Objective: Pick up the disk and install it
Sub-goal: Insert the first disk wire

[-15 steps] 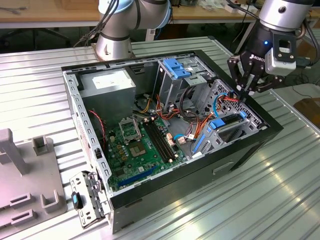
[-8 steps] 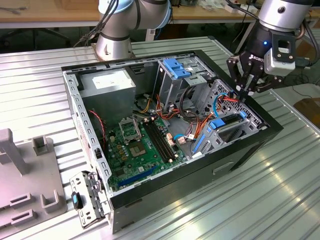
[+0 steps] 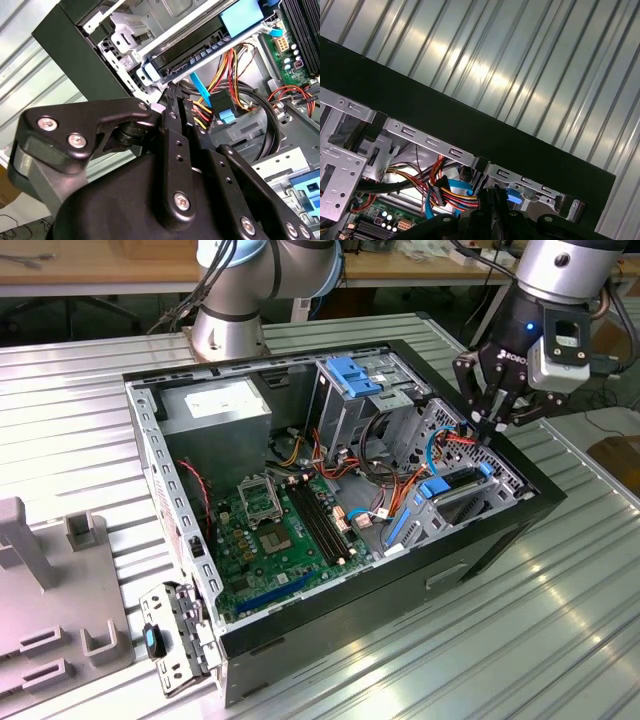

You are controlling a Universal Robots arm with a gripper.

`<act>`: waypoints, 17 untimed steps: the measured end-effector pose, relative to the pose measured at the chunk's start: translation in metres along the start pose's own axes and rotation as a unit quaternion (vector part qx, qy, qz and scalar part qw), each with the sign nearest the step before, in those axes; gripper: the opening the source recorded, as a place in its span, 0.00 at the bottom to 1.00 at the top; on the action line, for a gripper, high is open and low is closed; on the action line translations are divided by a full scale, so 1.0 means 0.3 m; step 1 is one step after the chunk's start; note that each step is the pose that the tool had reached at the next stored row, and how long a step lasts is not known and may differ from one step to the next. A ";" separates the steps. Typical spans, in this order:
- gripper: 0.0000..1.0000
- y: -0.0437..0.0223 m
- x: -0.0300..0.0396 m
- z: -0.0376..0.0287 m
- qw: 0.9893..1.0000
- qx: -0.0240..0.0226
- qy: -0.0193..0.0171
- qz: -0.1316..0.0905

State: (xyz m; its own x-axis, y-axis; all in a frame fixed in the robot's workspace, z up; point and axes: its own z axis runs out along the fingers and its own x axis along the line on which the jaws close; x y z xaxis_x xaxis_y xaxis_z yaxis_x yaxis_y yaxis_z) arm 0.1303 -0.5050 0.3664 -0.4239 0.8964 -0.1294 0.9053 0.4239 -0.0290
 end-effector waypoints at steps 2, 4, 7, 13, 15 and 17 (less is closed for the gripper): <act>0.16 -0.001 0.000 0.008 0.998 0.007 0.000 0.059; 0.16 -0.026 0.013 0.014 0.995 -0.023 -0.011 0.093; 0.16 -0.048 0.023 0.015 0.995 -0.030 -0.014 0.094; 0.16 -0.075 0.038 0.027 0.992 -0.026 -0.014 0.125; 0.16 -0.075 0.039 0.031 0.990 -0.023 -0.014 0.141; 0.16 -0.075 0.039 0.037 0.987 -0.020 -0.015 0.160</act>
State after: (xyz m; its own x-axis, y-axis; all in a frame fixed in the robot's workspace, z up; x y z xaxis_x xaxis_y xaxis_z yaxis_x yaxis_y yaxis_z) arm 0.1053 -0.5053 0.3546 -0.1141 0.9814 -0.1542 0.9906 0.1242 0.0577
